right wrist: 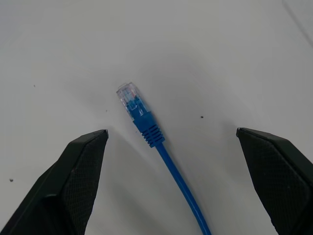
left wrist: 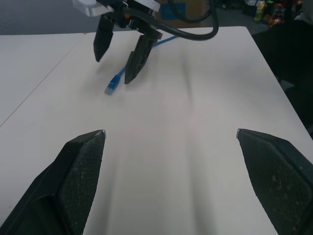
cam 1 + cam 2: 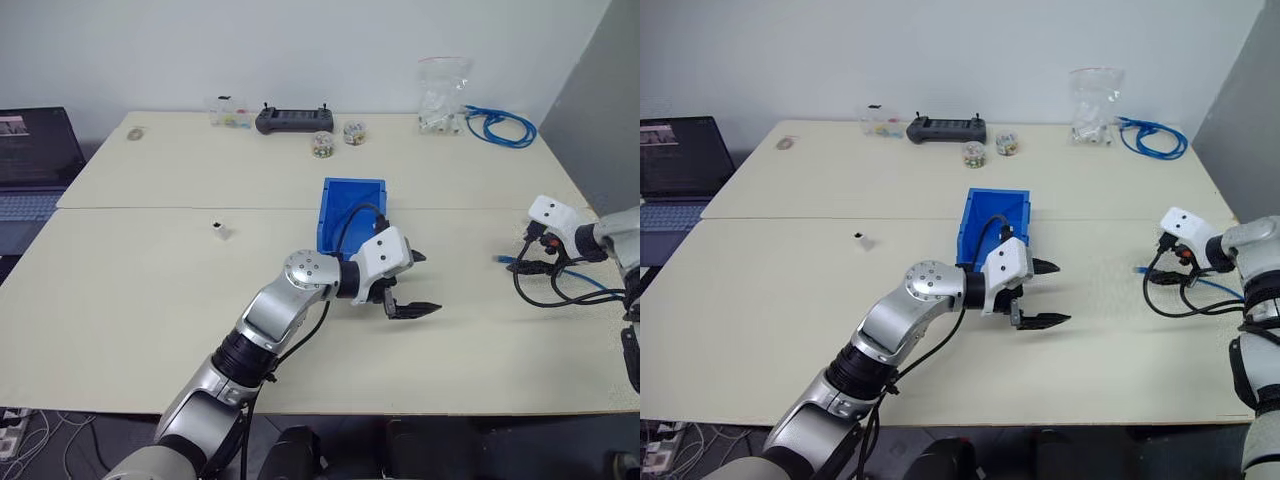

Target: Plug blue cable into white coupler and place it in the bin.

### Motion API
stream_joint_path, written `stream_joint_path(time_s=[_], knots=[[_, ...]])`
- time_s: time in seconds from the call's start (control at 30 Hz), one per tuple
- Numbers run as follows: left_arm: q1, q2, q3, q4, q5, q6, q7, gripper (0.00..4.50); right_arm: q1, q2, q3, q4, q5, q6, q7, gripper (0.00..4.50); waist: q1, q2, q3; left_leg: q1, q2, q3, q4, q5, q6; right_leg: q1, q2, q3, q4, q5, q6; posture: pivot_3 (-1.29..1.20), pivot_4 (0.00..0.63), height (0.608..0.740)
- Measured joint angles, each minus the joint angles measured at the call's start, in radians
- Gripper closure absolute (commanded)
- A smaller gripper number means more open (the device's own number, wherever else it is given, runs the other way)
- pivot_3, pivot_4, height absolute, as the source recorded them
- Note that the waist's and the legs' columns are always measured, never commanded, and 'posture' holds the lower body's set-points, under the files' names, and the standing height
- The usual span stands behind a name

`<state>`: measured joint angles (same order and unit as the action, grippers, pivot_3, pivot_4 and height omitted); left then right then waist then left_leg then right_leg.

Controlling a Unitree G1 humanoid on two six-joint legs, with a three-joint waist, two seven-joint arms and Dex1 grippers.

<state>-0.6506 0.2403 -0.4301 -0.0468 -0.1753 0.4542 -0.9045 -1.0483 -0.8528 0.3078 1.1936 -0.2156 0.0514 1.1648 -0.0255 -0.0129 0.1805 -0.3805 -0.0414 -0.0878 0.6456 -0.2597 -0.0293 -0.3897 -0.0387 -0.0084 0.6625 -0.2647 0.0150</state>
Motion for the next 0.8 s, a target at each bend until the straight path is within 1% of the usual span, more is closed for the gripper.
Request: stream_joint_path(time_s=[0.07,0.13,0.17,0.2,0.4,0.43,0.47,0.5,0.63,0.73,0.8], knots=[[-0.002,0.003,0.003,0.005,0.003,0.000,0.001,0.00,-0.021,0.014,0.009,0.043,-0.023,0.003,0.014,1.19,0.000,0.000,0.000,-0.001,-0.001,0.002,0.000,0.000,0.000,0.000,-0.001,0.001,-0.001,0.000,0.000,0.00,0.150,0.740],[-0.002,0.011,0.004,0.006,0.006,0.000,0.000,0.00,-0.039,0.019,0.009,0.071,-0.041,0.008,0.028,1.64,0.000,0.000,0.000,-0.001,-0.001,0.005,0.001,0.000,0.000,0.000,-0.002,0.002,-0.001,0.000,0.000,0.00,0.150,0.740],[-0.002,0.015,0.004,0.006,0.008,0.000,-0.001,0.00,-0.042,0.019,0.008,0.078,-0.043,0.012,0.034,2.00,0.000,0.000,0.000,-0.001,-0.001,0.005,0.001,0.000,0.000,0.000,-0.002,0.002,-0.002,0.000,0.000,0.00,0.150,0.740],[-0.002,0.022,0.004,0.006,0.013,0.000,-0.001,0.00,-0.044,0.022,0.007,0.086,-0.047,0.016,0.038,2.24,0.000,0.000,0.000,-0.001,-0.001,0.005,0.001,0.000,0.000,0.000,-0.002,0.002,-0.002,0.000,0.001,0.00,0.150,0.740],[-0.002,0.028,0.004,0.006,0.020,-0.001,-0.003,0.00,-0.052,0.029,0.005,0.098,-0.063,0.024,0.066,3.81,-0.001,0.000,0.000,0.000,-0.001,0.004,0.001,0.000,0.000,0.000,-0.002,0.002,0.001,0.000,0.001,0.00,0.150,0.740],[-0.002,0.028,0.004,0.006,0.020,-0.001,-0.004,0.00,-0.052,0.029,0.004,0.099,-0.064,0.023,0.069,4.13,-0.001,0.000,0.000,0.001,-0.001,0.004,0.001,0.000,0.000,0.000,-0.002,0.002,0.001,0.000,0.000,0.00,0.150,0.740],[-0.002,0.028,0.004,0.006,0.020,-0.002,-0.004,0.00,-0.051,0.029,0.003,0.099,-0.066,0.021,0.073,4.34,-0.001,0.000,0.000,0.001,-0.001,0.004,0.001,0.000,0.000,0.000,-0.001,0.002,0.001,0.000,0.001,0.00,0.150,0.740],[-0.002,0.029,0.004,0.006,0.021,-0.002,-0.005,0.00,-0.051,0.029,-0.002,0.099,-0.067,0.012,0.074,4.48,-0.001,0.000,0.000,0.001,-0.001,0.004,0.001,0.000,0.000,0.000,-0.001,0.002,0.001,0.000,0.001,0.00,0.150,0.740],[0.000,0.052,0.003,0.002,0.021,-0.004,-0.030,0.00,-0.050,0.029,-0.017,0.093,-0.064,-0.069,0.081,4.48,-0.007,0.000,0.000,0.001,0.000,0.005,0.001,0.000,0.000,0.000,-0.001,0.002,0.001,0.000,0.001,0.00,0.150,0.740],[0.043,0.135,0.003,-0.042,0.019,-0.004,-0.076,0.00,-0.047,0.027,-0.020,0.048,-0.053,-0.143,0.168,4.48,-0.016,0.000,0.000,0.003,0.001,0.007,0.000,0.000,0.000,0.000,0.000,0.002,0.002,0.000,0.001,0.00,0.150,0.740],[0.090,0.205,0.006,-0.074,0.018,-0.005,-0.110,0.00,-0.033,0.023,-0.021,-0.021,-0.034,-0.176,0.255,4.48,-0.018,0.001,0.000,0.003,0.001,0.007,0.000,0.000,0.000,0.000,0.000,0.002,0.002,0.000,0.001,0.00,0.150,0.740]])
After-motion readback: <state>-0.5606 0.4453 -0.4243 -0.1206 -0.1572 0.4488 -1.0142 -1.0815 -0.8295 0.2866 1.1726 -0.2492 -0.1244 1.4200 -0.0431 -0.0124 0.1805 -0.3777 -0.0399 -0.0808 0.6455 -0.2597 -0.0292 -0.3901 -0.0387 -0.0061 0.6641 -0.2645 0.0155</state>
